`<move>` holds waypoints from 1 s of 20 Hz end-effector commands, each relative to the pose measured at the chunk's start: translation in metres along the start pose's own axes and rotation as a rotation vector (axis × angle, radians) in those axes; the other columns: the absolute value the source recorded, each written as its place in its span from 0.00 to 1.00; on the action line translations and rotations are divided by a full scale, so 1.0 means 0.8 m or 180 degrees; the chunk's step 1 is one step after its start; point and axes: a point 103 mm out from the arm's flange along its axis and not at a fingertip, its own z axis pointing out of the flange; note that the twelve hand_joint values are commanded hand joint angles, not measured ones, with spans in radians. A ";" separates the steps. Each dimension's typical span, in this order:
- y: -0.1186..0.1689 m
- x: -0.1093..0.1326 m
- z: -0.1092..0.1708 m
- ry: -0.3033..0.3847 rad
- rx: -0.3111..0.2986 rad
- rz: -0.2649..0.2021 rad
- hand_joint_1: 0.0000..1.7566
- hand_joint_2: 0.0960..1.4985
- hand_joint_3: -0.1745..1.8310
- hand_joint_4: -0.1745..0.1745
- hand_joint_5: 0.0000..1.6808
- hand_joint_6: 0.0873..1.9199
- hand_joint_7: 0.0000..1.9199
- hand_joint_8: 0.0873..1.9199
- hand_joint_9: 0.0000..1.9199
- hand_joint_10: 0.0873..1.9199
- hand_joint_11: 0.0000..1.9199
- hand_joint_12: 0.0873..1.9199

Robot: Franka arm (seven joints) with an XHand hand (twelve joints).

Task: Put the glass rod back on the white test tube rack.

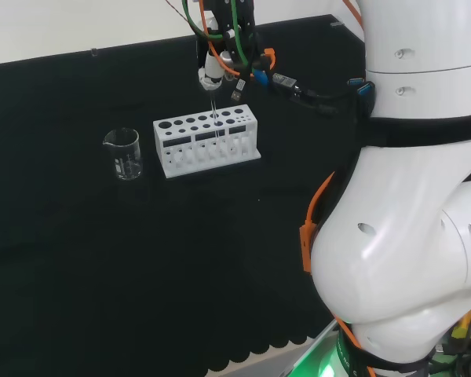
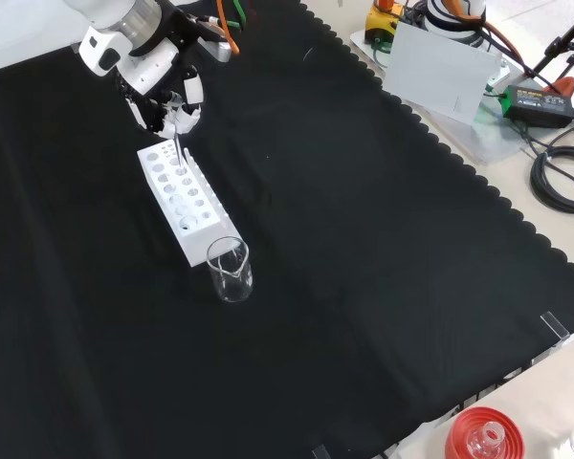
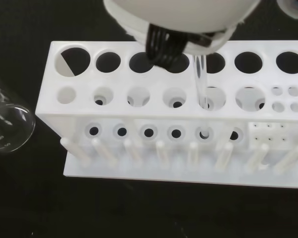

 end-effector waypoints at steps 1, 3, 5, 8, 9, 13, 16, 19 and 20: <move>-0.002 0.000 0.000 0.0021 0.0016 -0.0006 0.76 0.38 0.43 0.00 0.71 0.27 0.75 0.28 0.95 0.04 0.83 0.27; -0.003 -0.001 -0.001 0.0045 0.0019 -0.0005 0.76 0.38 0.43 0.00 0.71 0.28 0.75 0.28 0.95 0.04 0.83 0.27; -0.004 -0.003 -0.002 0.0089 0.0021 -0.0008 0.76 0.38 0.43 0.00 0.71 0.28 0.75 0.28 0.95 0.04 0.83 0.27; -0.005 -0.004 -0.003 0.0068 0.0113 -0.0019 0.75 0.40 0.41 0.00 0.71 0.30 0.72 0.29 0.95 0.03 0.84 0.27; -0.005 -0.005 -0.003 0.0066 0.0157 -0.0022 0.75 0.42 0.39 0.00 0.72 0.32 0.70 0.30 0.94 0.03 0.84 0.27; -0.009 -0.008 -0.002 0.0080 0.0224 -0.0022 0.77 0.27 0.48 0.00 0.49 0.43 0.70 0.21 0.93 0.00 0.86 0.24; -0.014 -0.013 -0.004 0.0117 0.0255 -0.0009 0.76 0.21 0.52 0.00 0.35 0.47 0.62 0.27 0.93 0.00 0.88 0.22; -0.020 -0.018 -0.007 0.0150 0.0242 0.0007 0.76 0.18 0.53 0.00 0.25 0.44 0.55 0.32 0.94 0.00 0.90 0.21; -0.021 -0.020 -0.007 0.0160 0.0247 0.0014 0.76 0.17 0.53 0.00 0.23 0.43 0.53 0.33 0.94 0.00 0.91 0.20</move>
